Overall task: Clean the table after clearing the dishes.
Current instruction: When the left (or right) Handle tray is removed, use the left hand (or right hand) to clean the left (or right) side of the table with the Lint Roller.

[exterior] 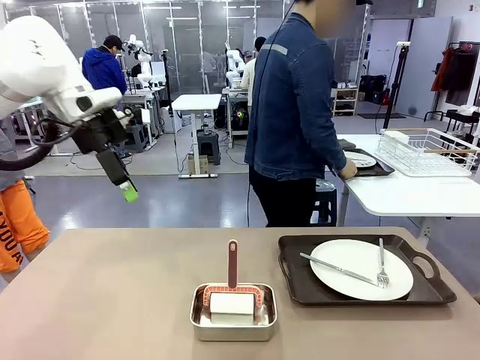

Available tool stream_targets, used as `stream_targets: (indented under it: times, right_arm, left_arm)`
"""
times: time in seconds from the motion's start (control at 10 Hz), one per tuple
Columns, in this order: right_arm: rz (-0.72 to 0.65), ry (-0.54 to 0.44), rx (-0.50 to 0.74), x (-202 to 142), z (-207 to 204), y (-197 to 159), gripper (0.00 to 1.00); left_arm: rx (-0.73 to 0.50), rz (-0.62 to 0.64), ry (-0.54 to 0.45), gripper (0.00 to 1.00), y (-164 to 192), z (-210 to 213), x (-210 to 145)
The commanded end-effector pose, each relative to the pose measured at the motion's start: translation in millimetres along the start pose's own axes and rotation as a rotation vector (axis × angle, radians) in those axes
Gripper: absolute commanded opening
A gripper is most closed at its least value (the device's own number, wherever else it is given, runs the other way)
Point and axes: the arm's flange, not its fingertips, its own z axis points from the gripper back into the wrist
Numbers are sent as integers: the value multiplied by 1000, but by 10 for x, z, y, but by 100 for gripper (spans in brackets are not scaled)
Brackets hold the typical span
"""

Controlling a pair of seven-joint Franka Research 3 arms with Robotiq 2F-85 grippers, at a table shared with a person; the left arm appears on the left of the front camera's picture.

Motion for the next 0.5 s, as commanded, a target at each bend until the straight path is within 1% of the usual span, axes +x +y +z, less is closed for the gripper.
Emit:
stream_targets:
  times: [0.0, 0.3, 0.4]
  right_arm:
    - [8, -2, 3, -6, 12, 38, 100]
    - [8, -2, 3, -6, 12, 38, 100]
    - [8, -2, 3, -6, 12, 38, 100]
  left_arm:
    - [-4, 20, -11, 100, -16, 112, -85]
    - [-4, 20, -11, 100, -16, 112, -85]
    - [2, 12, -8, 100, 30, 46, -57]
